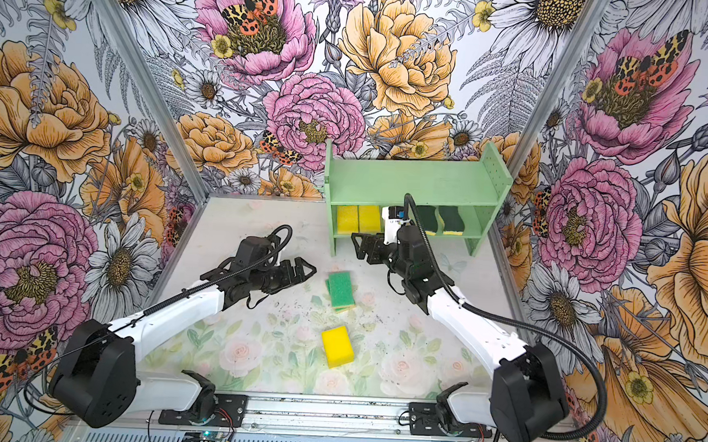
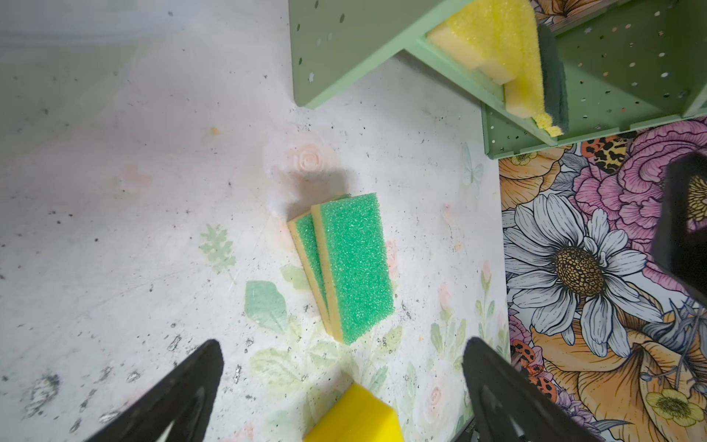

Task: Place and organize the cleaning sponges onto the shelf
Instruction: 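Withdraw the right gripper from the shelf toward the green sponge stack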

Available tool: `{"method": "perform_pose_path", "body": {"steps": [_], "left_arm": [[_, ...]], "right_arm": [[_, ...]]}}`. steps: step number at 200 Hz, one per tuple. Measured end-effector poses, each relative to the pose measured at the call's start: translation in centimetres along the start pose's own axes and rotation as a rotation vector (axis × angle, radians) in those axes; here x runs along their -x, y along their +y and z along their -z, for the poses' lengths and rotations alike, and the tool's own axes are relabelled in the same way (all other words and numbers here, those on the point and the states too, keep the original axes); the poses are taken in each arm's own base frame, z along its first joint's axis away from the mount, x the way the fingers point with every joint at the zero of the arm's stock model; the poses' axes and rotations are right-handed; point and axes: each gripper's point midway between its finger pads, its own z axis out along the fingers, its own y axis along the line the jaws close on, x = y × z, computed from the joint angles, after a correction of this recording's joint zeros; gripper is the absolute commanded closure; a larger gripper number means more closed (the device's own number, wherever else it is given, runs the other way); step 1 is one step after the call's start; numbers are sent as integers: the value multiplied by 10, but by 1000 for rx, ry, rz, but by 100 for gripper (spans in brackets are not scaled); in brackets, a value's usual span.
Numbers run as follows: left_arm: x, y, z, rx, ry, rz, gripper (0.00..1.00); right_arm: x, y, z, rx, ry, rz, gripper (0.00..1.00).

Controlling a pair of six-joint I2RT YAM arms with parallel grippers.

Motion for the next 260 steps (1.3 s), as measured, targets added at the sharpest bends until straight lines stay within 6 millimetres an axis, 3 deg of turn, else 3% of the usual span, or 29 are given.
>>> {"method": "perform_pose_path", "body": {"steps": [28, 53, 99, 125, 184, 223, 260], "left_arm": [[-2, -2, 1, 26, 5, 16, 1], [-2, -5, 3, 43, 6, 20, 1], [-9, -7, 3, 76, 14, 47, 1], [-11, -5, 3, 98, 10, 65, 1], [-6, -24, 2, 100, -23, 74, 1], [-12, -19, -12, 148, -12, 87, 1], [-8, -19, -26, 176, -9, 92, 1]], "right_arm": [[-1, 9, 34, 4, 15, 10, 10], [-21, 8, 51, 11, 60, -18, 9], [-82, -14, 63, -40, 190, -98, 8], [-105, -20, 68, -51, 245, -123, 7], [-139, -9, 82, 6, 340, -132, 6], [-153, 2, 98, 37, 387, -115, 5], [-165, -2, 106, 17, 439, -101, 5]]}}
